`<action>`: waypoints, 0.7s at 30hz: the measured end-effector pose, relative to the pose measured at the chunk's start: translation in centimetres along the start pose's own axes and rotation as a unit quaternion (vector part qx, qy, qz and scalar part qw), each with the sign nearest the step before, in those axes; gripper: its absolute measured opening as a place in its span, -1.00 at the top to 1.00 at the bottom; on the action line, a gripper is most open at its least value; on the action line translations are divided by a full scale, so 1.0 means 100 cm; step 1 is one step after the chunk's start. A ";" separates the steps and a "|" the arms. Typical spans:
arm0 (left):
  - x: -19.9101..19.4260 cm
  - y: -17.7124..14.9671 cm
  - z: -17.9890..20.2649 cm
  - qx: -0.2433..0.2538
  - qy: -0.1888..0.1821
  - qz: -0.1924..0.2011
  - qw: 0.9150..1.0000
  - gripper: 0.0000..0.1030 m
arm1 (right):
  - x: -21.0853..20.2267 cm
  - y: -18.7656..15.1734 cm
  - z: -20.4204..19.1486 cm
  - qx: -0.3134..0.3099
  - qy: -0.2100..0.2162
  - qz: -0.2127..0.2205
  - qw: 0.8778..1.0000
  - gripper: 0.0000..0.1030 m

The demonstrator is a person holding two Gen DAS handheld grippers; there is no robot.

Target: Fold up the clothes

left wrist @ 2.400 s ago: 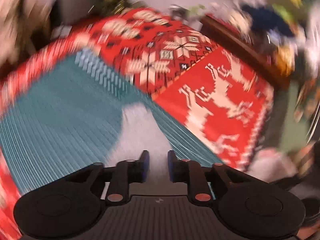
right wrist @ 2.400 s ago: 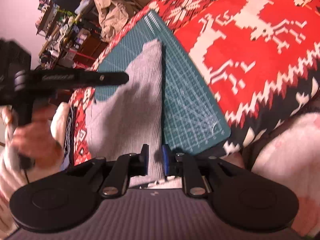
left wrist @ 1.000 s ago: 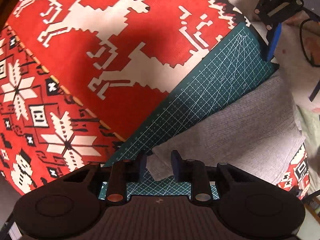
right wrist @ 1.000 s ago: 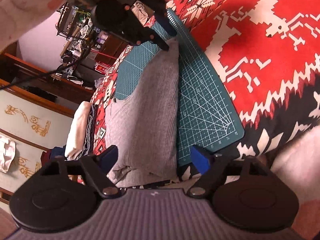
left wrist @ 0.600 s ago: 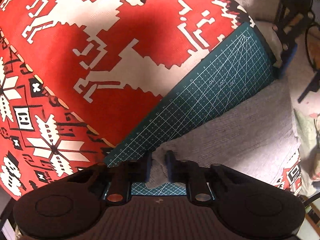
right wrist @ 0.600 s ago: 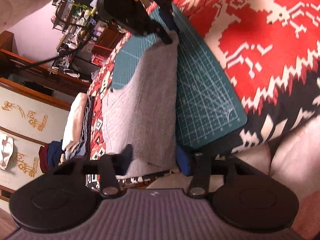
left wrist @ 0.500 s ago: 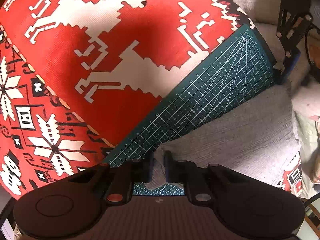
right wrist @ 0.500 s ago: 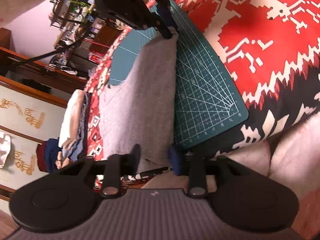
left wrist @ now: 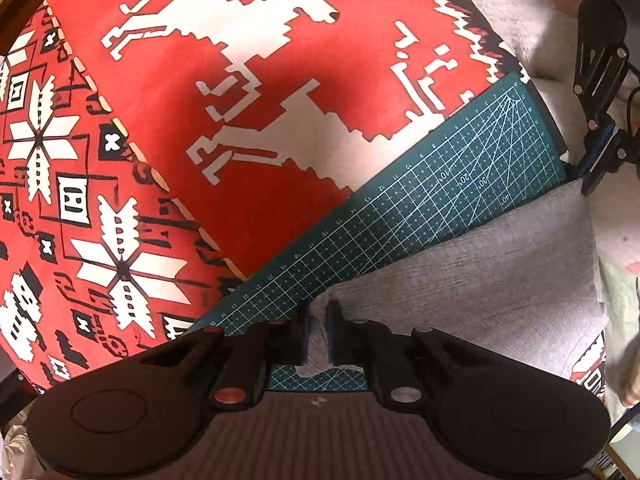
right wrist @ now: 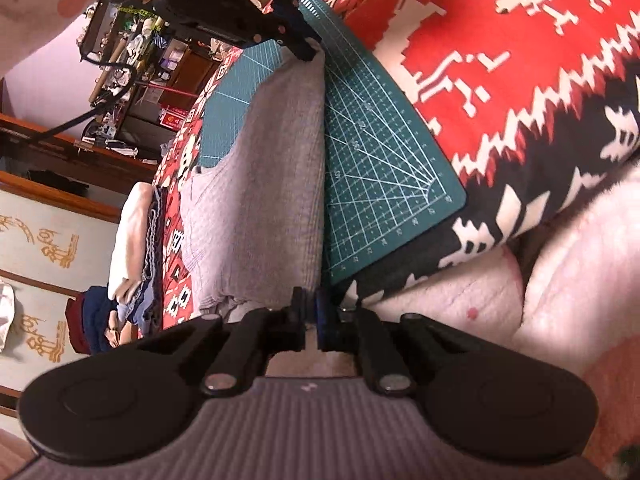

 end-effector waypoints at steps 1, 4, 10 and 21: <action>0.000 -0.001 -0.002 -0.007 -0.003 0.001 1.000 0.83 | 0.000 0.000 0.001 0.002 0.001 0.000 1.000 0.91; 0.000 -0.001 -0.003 -0.018 0.000 0.000 1.000 0.80 | 0.002 0.001 0.001 0.004 0.004 -0.002 1.000 0.88; -0.009 0.002 0.003 -0.026 0.039 -0.006 0.999 0.53 | -0.011 0.004 -0.002 -0.005 -0.011 0.012 1.000 0.55; -0.066 -0.025 0.040 -0.172 0.112 0.076 0.976 -0.22 | -0.041 0.002 -0.025 -0.064 -0.054 0.046 0.995 0.10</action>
Point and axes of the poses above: each gripper's, at about its wrist camera, not at the fingertips, and x roughly the way its jaws point, z to its right, y to its top, the point moved 8 cm from there along x, roughly the way its jaws point, and after that the axes turned 10 degrees about x, right-handed, at the moved point
